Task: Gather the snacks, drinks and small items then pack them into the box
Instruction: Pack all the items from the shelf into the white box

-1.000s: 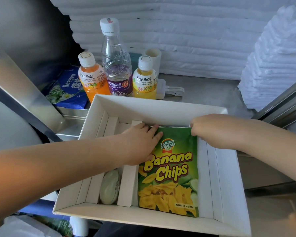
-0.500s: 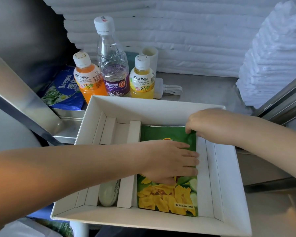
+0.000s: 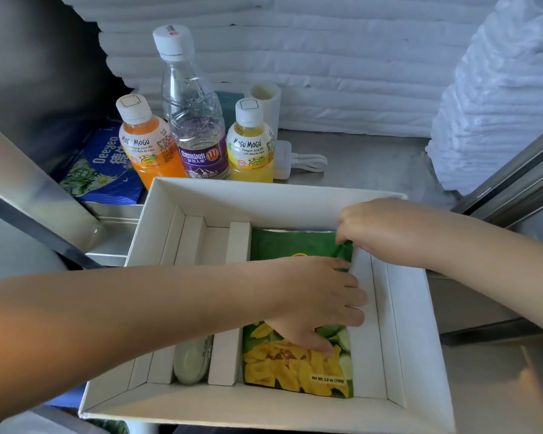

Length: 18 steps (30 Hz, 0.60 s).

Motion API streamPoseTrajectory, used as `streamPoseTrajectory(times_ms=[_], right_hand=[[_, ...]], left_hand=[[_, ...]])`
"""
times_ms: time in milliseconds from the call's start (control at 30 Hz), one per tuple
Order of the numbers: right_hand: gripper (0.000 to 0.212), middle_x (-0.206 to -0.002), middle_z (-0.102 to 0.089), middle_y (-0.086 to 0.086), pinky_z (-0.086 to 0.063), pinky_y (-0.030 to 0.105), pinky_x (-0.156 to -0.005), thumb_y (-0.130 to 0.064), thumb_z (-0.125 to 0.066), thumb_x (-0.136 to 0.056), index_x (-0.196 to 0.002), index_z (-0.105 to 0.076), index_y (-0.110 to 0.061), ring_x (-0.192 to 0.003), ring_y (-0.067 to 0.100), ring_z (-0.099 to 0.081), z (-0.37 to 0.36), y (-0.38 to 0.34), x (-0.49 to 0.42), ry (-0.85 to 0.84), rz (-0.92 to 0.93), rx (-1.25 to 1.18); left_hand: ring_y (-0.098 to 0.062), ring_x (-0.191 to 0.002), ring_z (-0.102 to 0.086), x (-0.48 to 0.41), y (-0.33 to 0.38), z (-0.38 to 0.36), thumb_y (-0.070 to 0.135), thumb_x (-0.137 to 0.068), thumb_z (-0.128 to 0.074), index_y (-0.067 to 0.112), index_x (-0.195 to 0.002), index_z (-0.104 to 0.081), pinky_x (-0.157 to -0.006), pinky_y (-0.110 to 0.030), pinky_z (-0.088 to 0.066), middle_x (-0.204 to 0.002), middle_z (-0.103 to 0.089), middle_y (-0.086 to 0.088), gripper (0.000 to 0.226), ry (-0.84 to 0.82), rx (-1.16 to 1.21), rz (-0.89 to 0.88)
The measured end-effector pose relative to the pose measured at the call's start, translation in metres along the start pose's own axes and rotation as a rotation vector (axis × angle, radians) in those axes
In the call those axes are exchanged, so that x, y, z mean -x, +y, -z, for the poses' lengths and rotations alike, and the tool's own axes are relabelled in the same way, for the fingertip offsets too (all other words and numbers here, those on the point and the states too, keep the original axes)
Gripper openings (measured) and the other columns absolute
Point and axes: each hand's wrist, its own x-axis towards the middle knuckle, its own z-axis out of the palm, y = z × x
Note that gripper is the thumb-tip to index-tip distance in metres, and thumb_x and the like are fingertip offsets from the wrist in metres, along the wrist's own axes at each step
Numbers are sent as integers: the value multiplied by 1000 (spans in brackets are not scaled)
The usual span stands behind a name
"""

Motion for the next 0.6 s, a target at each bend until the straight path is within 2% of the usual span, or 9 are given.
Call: streamPoseTrajectory(times_ms=[133,233,333,400,467,600], right_hand=[[13,-81,-58,2,-49,34,-69,-20,-44,-92,-86,-56,-23,-75,25,-58,0,3,0,-19,13,-55],[14,-83,-59,2,-50,34,-70,-18,-44,-91,-83,-53,-24,-75,24,-57,0,1,-1,-8,39,-70],[22,-82,-55,1,-44,30,-62,-15,-44,-91,-74,-46,-27,-76,24,-53,6,-6,-4,-55,75,3],[18,-81,-51,2,-38,28,-55,-7,-47,-87,-78,-47,-22,-75,25,-52,6,-11,-8,-60,86,96],[23,-83,-49,4,-33,29,-56,5,-49,-77,-86,-47,-17,-73,25,-50,7,-15,-8,-3,141,226],[28,-86,-50,5,-33,29,-57,9,-48,-73,-89,-47,-15,-73,25,-50,10,-17,-9,19,180,279]], left_hand=[[-22,-110,-44,7,2,-7,46,-97,-35,17,-123,-46,-102,-37,-32,-117,-50,-3,41,1,39,6],[-23,-115,-42,9,5,-8,44,-98,-34,16,-124,-45,-107,-39,-28,-121,-50,-3,40,21,16,11],[-24,-117,-43,8,11,-7,43,-99,-32,16,-125,-44,-111,-39,-23,-122,-51,-3,39,16,-21,18],[-23,-115,-45,9,14,-5,42,-100,-31,16,-124,-44,-110,-39,-24,-121,-52,-2,38,25,-38,27],[-21,-112,-47,11,16,-2,40,-100,-29,17,-121,-47,-110,-39,-25,-118,-53,-1,36,40,-44,26],[-18,-107,-50,15,17,1,39,-100,-26,22,-114,-52,-107,-36,-31,-112,-56,4,34,62,-92,25]])
